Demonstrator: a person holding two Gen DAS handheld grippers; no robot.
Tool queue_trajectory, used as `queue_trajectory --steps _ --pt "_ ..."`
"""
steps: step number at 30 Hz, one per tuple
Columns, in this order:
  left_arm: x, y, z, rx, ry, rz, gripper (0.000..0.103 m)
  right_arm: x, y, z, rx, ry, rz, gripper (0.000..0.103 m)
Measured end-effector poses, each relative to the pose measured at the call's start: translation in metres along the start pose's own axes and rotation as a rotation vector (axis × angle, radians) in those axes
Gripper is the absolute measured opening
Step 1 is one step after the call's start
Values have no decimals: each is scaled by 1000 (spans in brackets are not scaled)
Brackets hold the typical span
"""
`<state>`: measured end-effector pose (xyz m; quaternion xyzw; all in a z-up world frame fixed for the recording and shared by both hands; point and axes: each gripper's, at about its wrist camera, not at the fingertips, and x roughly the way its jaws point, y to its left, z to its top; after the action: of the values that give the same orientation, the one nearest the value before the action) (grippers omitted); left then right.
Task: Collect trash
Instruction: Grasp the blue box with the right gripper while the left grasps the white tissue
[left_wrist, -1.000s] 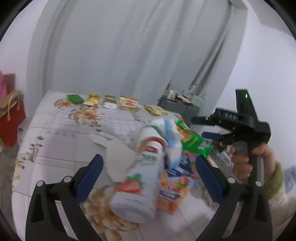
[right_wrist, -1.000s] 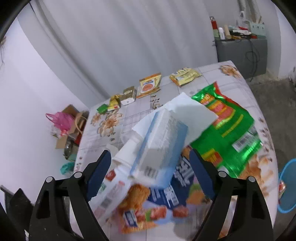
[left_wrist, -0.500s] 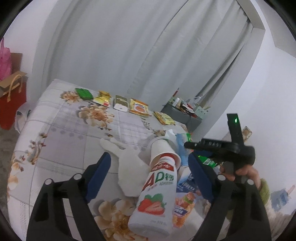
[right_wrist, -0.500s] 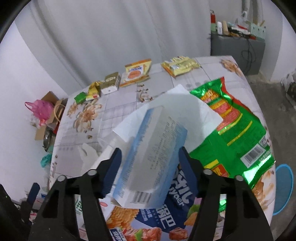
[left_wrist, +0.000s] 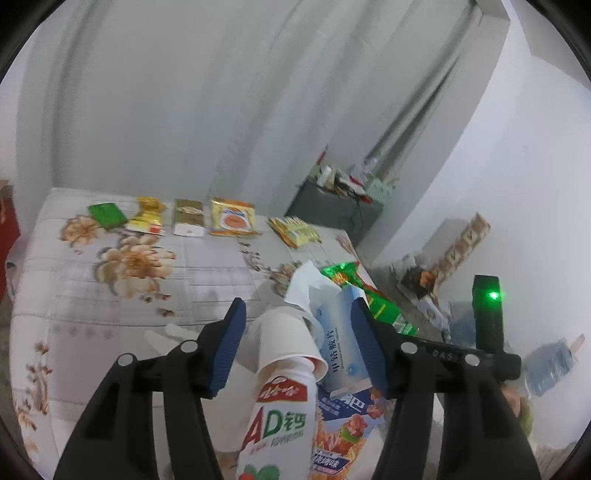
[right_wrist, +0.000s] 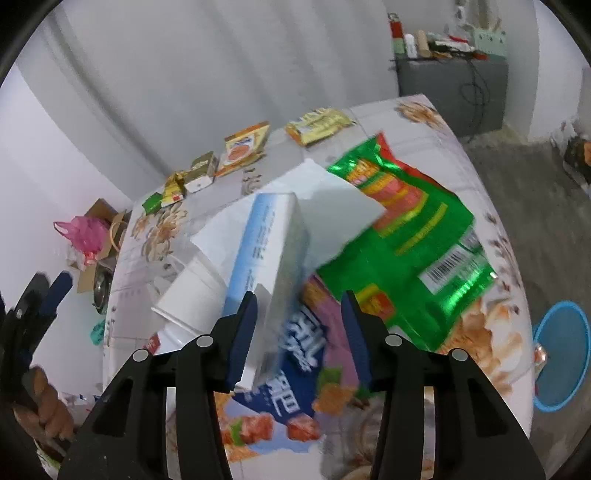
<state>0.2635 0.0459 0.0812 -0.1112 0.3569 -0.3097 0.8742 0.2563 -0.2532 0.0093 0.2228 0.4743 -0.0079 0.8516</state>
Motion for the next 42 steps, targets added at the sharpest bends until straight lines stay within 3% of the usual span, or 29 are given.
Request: queue_trajectory --steps 10,14,20,25,28,35,38,42 --pt "72 3 24 -44 183 -23 51 5 -36 -4 145 30 254 47" --pt "92 5 35 -59 214 -27 49 12 -36 -3 138 32 250 49" --pt "142 7 46 -74 339 -19 49 15 -49 0 148 15 196 56" --pt "190 4 49 -37 467 0 49 28 -59 3 175 71 224 58" --pt "210 1 48 -12 498 36 49 35 -63 3 196 97 275 57" --pt "225 -15 42 80 516 59 26 46 -62 8 200 139 334 55" --pt "224 -20 41 102 505 68 13 51 -60 8 198 149 340 49" --pt "219 -22 44 110 476 66 3 49 -61 8 211 141 357 38"
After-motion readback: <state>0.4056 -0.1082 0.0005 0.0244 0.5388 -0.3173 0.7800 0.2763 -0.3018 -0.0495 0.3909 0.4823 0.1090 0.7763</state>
